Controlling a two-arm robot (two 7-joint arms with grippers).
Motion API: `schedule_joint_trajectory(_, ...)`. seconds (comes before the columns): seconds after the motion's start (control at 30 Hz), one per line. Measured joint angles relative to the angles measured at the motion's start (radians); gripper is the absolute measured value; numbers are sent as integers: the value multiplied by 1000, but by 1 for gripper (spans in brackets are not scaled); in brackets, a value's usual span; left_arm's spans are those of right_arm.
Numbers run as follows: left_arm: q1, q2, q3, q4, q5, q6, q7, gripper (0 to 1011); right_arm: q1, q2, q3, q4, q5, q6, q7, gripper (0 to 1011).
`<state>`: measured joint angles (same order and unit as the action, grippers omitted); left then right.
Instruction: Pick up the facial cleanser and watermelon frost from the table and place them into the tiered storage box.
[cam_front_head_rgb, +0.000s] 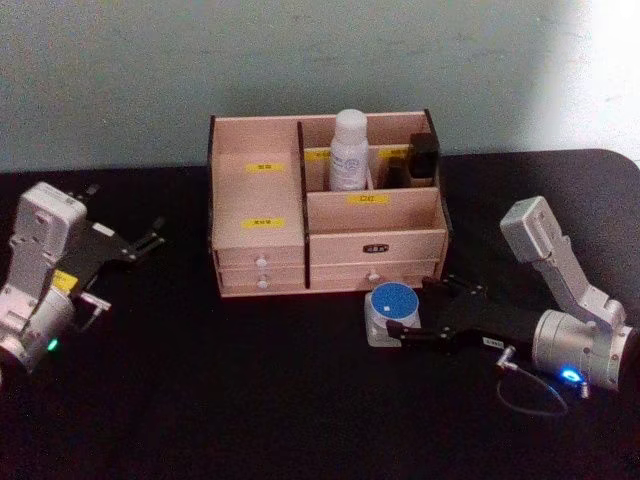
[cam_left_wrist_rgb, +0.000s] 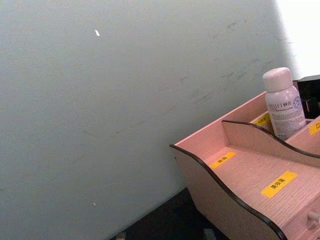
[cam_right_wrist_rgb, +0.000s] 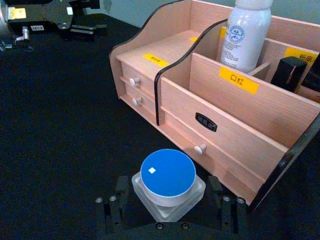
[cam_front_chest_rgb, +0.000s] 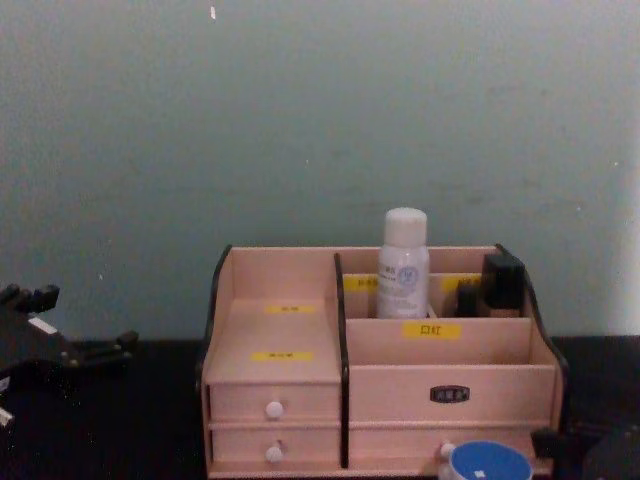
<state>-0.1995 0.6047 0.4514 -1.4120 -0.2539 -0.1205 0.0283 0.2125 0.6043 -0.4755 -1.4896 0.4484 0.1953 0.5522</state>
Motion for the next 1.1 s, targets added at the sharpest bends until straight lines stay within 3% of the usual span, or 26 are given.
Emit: schedule_joint_trajectory(1.1, 0, 0, 0, 0, 0, 0, 0, 1001, 52, -39, -37, 57, -12, 13, 7, 1002)
